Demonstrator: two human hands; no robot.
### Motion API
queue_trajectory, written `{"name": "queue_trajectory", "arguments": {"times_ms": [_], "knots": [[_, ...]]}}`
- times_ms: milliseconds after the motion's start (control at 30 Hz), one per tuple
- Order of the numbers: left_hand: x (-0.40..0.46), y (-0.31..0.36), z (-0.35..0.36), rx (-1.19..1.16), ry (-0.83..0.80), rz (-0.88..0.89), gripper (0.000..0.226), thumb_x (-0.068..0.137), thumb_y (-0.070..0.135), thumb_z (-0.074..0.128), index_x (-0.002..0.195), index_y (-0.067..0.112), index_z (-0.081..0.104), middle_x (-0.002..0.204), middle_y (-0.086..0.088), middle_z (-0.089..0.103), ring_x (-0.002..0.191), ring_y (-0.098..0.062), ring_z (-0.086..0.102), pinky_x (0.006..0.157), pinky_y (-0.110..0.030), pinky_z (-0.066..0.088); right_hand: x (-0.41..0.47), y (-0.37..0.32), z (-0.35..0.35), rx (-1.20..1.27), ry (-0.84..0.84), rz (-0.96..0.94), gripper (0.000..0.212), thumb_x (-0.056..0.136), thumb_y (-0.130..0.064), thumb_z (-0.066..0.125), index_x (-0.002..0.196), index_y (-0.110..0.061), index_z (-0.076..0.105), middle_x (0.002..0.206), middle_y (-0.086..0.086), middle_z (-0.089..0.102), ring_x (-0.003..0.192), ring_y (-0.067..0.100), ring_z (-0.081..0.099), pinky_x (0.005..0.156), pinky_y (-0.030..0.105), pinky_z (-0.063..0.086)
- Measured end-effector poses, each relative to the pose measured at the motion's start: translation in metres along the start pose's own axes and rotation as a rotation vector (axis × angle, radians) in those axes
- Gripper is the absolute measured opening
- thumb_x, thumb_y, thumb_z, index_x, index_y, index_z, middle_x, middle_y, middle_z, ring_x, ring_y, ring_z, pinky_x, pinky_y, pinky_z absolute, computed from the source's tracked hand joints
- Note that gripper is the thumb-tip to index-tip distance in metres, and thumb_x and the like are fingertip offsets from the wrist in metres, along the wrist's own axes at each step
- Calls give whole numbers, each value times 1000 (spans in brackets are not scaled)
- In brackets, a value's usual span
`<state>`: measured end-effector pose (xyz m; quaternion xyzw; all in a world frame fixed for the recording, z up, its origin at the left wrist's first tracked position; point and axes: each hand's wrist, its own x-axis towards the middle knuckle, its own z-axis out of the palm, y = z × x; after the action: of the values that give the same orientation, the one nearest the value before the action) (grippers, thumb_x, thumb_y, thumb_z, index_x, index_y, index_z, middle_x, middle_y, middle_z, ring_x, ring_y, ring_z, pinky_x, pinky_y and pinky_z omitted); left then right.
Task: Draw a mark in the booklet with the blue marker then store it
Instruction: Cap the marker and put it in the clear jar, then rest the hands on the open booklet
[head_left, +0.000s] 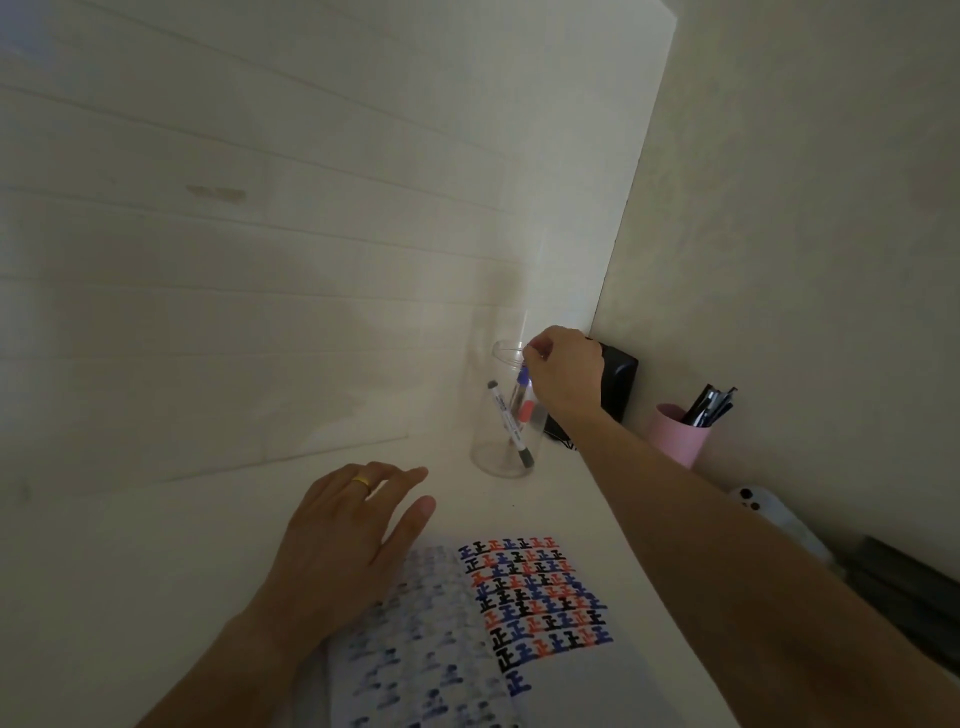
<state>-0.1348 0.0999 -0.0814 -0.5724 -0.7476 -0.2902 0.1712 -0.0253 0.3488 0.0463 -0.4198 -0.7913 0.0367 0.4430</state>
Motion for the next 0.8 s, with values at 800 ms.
{"name": "queue_trajectory", "arguments": {"times_ms": [800], "knots": [[-129,81,-64,-13,-280,-69,73,85,75,28,140,35,55,152,-3,50,141,-23,43,112,-39,41,-309,57,-148,-229,-517,4,51,95,-61,44,135,-32,55,137,5,52,123,28,45,101,40,43]]}}
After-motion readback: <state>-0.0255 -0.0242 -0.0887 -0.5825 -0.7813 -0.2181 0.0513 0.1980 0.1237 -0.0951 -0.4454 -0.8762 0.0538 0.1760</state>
